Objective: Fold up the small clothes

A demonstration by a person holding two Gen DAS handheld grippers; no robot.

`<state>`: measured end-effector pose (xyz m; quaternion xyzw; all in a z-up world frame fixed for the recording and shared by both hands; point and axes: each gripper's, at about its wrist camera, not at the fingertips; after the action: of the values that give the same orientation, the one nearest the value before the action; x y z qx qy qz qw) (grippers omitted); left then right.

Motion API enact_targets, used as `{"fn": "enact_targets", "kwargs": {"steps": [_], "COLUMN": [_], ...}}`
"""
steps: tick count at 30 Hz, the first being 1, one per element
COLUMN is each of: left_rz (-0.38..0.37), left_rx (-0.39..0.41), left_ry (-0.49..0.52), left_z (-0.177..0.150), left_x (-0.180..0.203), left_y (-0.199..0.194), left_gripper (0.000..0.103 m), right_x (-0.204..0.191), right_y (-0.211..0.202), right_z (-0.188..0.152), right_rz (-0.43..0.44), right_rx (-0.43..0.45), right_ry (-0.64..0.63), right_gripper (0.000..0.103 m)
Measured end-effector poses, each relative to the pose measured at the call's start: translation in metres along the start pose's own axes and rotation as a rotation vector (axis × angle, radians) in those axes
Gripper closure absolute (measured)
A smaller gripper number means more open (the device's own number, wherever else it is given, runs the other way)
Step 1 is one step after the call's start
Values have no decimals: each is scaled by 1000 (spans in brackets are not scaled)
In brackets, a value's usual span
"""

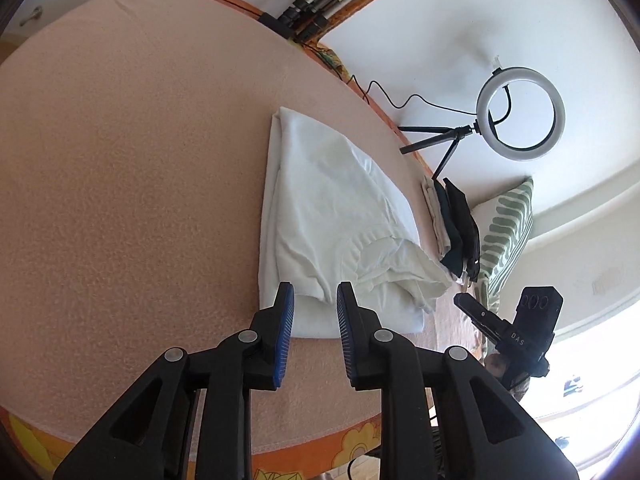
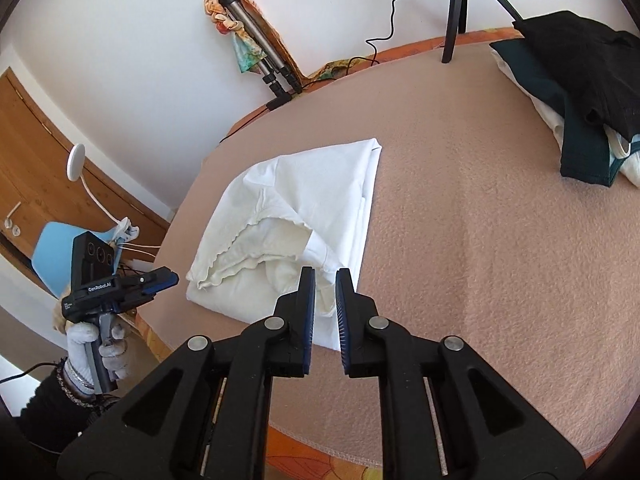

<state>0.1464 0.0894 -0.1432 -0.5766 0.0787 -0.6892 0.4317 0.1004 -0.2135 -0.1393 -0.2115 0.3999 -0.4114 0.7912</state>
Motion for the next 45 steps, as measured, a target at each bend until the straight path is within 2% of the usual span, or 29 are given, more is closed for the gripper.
{"fn": "enact_targets", "kwargs": {"steps": [7, 10, 12, 15, 18, 24, 28, 32, 34, 36, 40, 44, 45], "left_rz": [13, 42, 51, 108, 79, 83, 86, 34, 23, 18, 7, 7, 6], "left_rx": [-18, -31, -36, -33, -60, -64, -57, -42, -23, -5, 19, 41, 47], "left_ry": [-34, -27, -27, 7, -16, -52, -71, -95, -88, -73, -33, -7, -8], "left_z": [8, 8, 5, 3, 1, 4, 5, 6, 6, 6, 6, 6, 7], "left_x": [-2, -1, 1, 1, -6, -12, -12, -15, -15, -13, -6, -1, -2], "left_y": [18, 22, 21, 18, 20, 27, 25, 29, 30, 30, 26, 19, 17], "left_gripper": [83, 83, 83, 83, 83, 83, 82, 82, 85, 94, 96, 97, 97], "right_x": [-30, -43, -46, -46, -40, -37, -42, -45, -49, -52, -58, -57, -55], "right_y": [21, 27, 27, 27, 30, 34, 35, 38, 39, 38, 38, 31, 28], "right_z": [3, 2, 2, 0, 0, -2, -3, -4, -6, -6, -8, -8, -9], "right_rz": [-42, -98, -93, -87, -75, -79, -114, -130, -153, -159, -170, -169, -175], "right_rx": [-5, 8, 7, 2, -14, -31, -29, -29, -21, -14, -10, 2, 5], "right_ry": [-135, -206, -219, -227, -207, -203, -257, -283, -310, -332, -375, -365, -365], "right_gripper": [92, 92, 92, 92, 92, 91, 91, 85, 85, 85, 85, 85, 82]}}
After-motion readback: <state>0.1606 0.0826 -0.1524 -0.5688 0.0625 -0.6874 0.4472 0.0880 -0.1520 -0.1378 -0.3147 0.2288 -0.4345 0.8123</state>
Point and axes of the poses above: each gripper's, at about its wrist camera, not at the fingertips, and y roughly the way its jaws point, x to its right, z to its top, and after that the axes turned 1 degree about -z, right-handed
